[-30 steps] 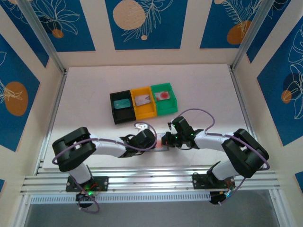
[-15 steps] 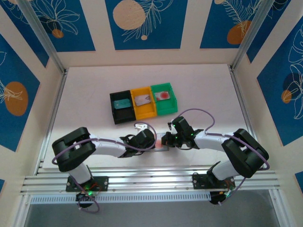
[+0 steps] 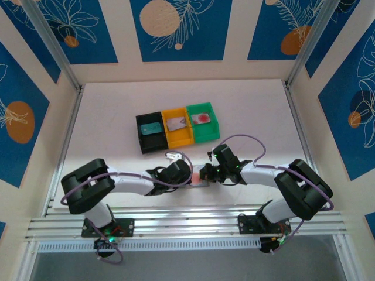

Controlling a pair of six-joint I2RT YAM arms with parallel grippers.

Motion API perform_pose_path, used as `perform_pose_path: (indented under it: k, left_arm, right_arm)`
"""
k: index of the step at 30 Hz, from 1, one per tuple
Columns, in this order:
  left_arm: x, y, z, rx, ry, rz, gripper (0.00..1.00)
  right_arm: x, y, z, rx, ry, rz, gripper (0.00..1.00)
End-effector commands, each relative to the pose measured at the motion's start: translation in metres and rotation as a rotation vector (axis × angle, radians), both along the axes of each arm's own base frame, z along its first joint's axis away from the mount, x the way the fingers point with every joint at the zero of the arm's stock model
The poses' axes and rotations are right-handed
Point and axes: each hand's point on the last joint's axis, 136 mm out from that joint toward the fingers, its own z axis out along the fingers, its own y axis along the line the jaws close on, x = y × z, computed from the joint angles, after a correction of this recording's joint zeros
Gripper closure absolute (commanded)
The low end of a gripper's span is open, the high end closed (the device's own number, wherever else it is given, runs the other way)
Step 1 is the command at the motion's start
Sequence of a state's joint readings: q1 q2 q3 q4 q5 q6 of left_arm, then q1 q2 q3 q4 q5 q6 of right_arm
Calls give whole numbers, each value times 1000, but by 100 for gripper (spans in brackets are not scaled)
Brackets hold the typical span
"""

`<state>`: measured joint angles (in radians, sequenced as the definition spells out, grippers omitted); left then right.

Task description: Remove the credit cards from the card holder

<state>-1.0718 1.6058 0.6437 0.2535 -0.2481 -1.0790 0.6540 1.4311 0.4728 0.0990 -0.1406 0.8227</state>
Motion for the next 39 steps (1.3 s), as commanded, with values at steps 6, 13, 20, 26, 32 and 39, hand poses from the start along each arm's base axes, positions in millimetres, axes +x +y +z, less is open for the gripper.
perform_pose_path:
  k: [6, 13, 20, 26, 32, 39]
  left_arm:
    - [-4, 3, 9, -1, -29, -17, 100]
    - [-4, 3, 11, -10, -35, -18, 100]
    - [-4, 5, 15, -11, -45, -20, 100]
    - [-5, 8, 17, -14, -52, -19, 100]
    - [-5, 9, 21, -19, -58, -17, 100]
    - [-5, 10, 20, -9, -60, -24, 100]
  right_arm:
    - [-23, -23, -25, -98, 94, -18, 100]
    - [-23, -23, -21, -96, 90, -17, 100]
    - [-23, -24, -15, -97, 77, -13, 100]
    - [-21, -24, -8, -99, 65, -1, 100]
    - [-21, -22, -3, -92, 56, 7, 100]
    - [-20, -20, 4, -72, 29, 21, 100]
